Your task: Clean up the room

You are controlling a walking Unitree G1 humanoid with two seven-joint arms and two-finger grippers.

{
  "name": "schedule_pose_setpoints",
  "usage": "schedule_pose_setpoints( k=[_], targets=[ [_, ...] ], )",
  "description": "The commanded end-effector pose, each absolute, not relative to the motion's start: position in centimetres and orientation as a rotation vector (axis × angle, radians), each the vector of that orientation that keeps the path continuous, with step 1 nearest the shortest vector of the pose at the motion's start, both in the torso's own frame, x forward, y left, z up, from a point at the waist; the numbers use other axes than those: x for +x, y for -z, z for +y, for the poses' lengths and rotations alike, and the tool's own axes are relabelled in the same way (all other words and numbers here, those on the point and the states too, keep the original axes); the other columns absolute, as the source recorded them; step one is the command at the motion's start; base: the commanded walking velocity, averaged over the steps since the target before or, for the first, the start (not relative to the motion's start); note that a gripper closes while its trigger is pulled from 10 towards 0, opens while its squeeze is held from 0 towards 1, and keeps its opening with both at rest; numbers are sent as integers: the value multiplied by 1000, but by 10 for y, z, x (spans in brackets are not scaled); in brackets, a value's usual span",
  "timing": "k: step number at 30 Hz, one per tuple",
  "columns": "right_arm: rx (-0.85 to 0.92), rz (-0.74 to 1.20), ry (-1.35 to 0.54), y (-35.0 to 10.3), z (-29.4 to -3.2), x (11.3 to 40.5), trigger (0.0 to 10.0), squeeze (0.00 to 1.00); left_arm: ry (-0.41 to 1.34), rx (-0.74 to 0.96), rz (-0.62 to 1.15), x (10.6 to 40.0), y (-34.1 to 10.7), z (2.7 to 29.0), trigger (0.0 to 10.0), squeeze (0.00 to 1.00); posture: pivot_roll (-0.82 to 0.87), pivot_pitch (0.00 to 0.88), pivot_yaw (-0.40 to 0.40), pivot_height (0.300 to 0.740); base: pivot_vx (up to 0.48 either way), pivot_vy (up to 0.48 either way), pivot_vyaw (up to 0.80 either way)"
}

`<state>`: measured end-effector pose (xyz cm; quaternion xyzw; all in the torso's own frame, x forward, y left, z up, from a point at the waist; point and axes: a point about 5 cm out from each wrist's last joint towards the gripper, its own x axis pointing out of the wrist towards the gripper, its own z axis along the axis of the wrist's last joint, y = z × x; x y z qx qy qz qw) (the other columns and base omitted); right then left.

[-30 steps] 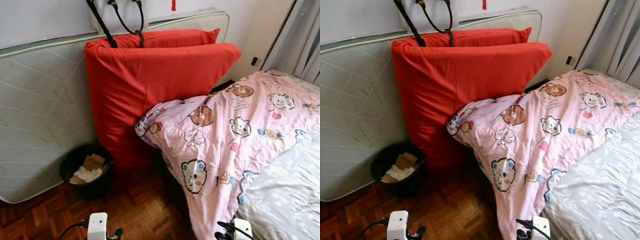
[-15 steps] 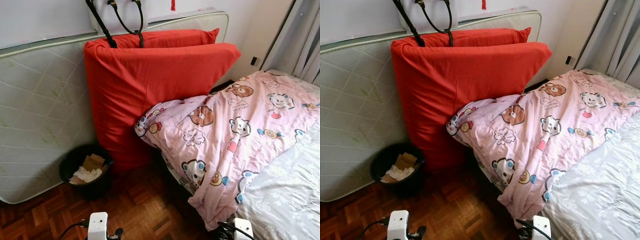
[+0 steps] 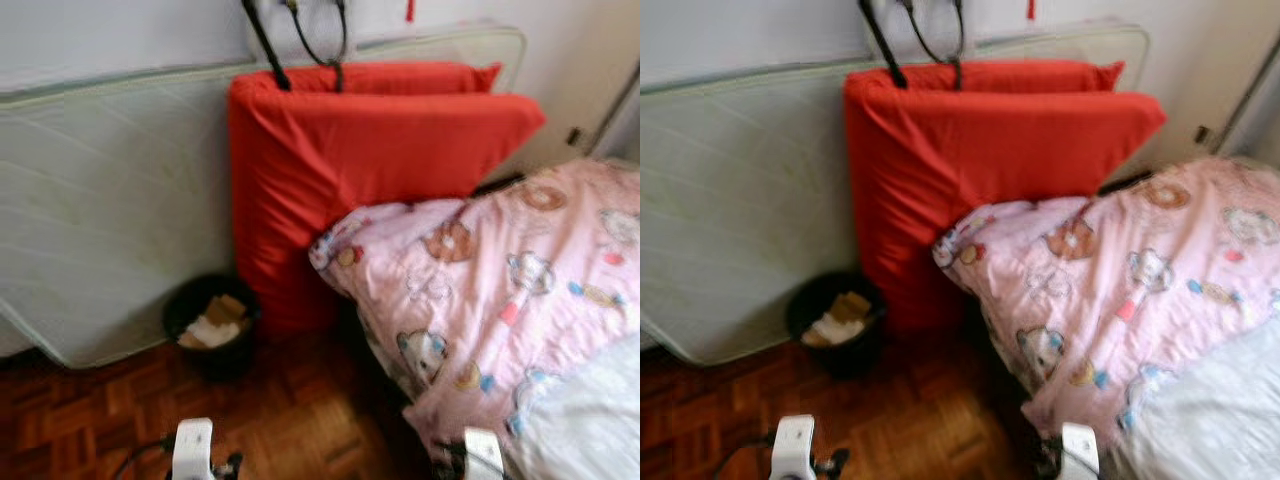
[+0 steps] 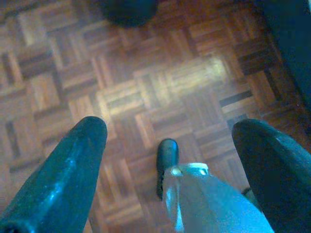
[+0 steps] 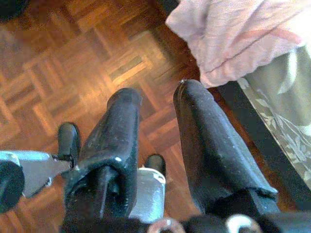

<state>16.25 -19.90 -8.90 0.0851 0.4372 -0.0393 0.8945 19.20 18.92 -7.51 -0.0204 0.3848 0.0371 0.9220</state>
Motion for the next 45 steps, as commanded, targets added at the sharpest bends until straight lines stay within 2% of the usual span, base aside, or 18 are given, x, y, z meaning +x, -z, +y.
schedule_pose_setpoints(
  k=[1,14,37,45],
  targets=[
    [178,902,72,88,-195,166,10000,0,-79,-19,802,192,75,193,10000,0,-29,0,-47,740,0,0,800],
    [179,905,79,88,-195,166,10000,0,-81,-21,805,191,76,194,10000,0,-28,0,-49,740,0,0,758],
    [184,911,76,89,-192,167,10000,0,-88,-11,811,191,75,199,10000,0,-4,0,-50,740,0,0,0],
    [183,915,83,89,-197,163,10000,0,-82,-10,812,187,77,194,10000,0,-6,0,-81,740,0,0,200]
  ],
)
